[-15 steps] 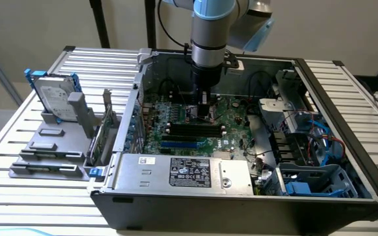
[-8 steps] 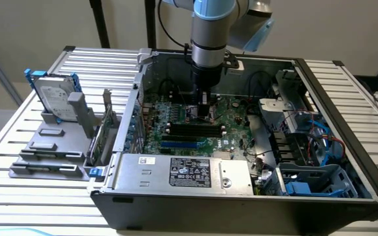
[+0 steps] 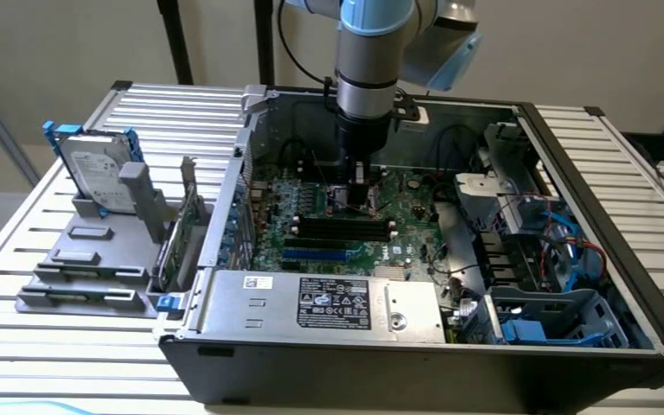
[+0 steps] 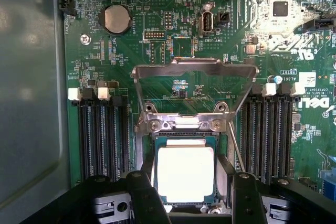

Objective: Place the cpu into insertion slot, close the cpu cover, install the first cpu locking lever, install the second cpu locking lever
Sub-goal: 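Place the cpu into insertion slot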

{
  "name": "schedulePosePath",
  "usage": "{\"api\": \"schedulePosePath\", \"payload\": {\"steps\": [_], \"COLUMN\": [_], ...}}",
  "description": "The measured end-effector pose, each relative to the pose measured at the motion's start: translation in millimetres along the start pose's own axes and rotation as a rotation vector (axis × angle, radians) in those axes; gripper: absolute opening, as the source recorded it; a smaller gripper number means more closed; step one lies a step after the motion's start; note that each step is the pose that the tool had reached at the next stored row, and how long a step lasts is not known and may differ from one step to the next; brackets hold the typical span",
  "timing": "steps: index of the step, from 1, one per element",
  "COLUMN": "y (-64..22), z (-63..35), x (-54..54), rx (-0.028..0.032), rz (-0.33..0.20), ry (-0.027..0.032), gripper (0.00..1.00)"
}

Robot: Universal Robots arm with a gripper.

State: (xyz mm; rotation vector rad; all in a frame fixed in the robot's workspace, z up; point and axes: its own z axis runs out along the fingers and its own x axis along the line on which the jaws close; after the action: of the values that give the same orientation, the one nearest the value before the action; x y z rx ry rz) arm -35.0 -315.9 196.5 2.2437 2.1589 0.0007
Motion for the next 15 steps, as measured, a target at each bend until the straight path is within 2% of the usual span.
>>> {"api": "schedulePosePath", "payload": {"steps": [2, 3, 5, 12, 13, 15], "y": [0.0, 0.0, -0.2, -1.7, -3.2, -8.6], "z": [0.0, 0.0, -1.6, -21.1, -23.1, -25.9], "x": [0.0, 0.0, -0.2, -1.0, -1.6, -3.5], "rx": [0.0002, 0.0004, 0.0014, 0.0025, 0.0025, 0.0024], "rz": [0.000, 0.000, 0.000, 0.000, 0.000, 0.000], "ry": [-0.0004, -0.0005, -0.0010, -0.0010, -0.0011, -0.0009], "gripper": [0.56, 0.62, 0.62, 0.62, 0.60, 0.48]}}
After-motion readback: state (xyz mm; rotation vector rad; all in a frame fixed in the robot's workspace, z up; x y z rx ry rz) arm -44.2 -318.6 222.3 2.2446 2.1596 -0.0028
